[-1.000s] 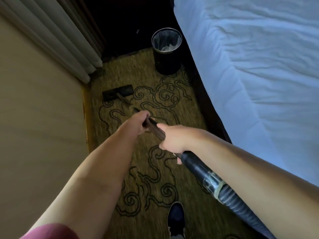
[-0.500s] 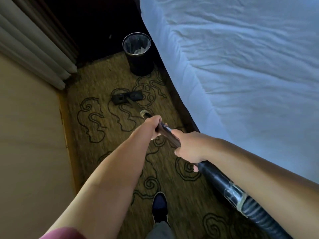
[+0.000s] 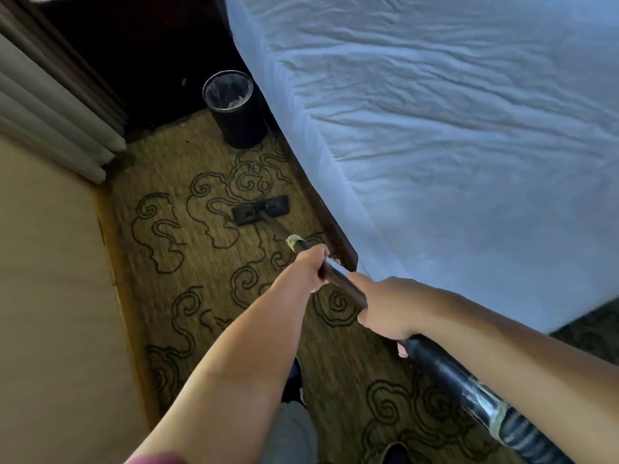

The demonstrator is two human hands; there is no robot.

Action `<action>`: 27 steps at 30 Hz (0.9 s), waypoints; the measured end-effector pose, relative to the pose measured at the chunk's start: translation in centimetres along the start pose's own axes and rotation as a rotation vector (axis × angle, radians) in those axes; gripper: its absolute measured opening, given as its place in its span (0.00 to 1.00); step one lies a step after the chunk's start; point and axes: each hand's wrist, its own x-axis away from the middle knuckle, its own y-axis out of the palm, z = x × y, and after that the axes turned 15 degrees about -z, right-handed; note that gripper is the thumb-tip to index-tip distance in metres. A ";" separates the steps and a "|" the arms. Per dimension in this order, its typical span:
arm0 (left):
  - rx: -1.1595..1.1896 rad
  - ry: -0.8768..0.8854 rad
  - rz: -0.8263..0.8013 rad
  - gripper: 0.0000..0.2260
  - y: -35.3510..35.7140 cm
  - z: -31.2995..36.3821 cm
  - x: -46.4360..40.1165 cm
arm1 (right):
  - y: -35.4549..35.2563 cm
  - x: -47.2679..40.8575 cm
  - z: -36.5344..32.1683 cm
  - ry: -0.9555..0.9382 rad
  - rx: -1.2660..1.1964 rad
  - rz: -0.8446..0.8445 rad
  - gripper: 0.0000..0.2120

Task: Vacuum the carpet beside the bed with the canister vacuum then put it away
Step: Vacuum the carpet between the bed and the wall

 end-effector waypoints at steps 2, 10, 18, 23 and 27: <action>0.008 -0.021 -0.006 0.08 0.7 -1.3 -0.2 | 1.2 0.1 1.0 0.011 -0.012 0.012 0.38; -0.022 -0.043 0.028 0.09 6.6 -12.0 2.7 | 10.5 5.5 6.9 0.003 -0.040 -0.010 0.39; -0.004 -0.046 0.064 0.13 11.4 -19.3 6.2 | 16.2 9.1 12.1 -0.031 0.037 -0.068 0.37; 0.013 -0.059 0.048 0.17 13.8 -22.3 7.7 | 18.4 11.1 14.2 -0.058 0.034 -0.085 0.28; 0.063 -0.049 0.049 0.16 16.3 -25.3 9.8 | 19.9 14.6 15.8 -0.031 0.073 -0.135 0.32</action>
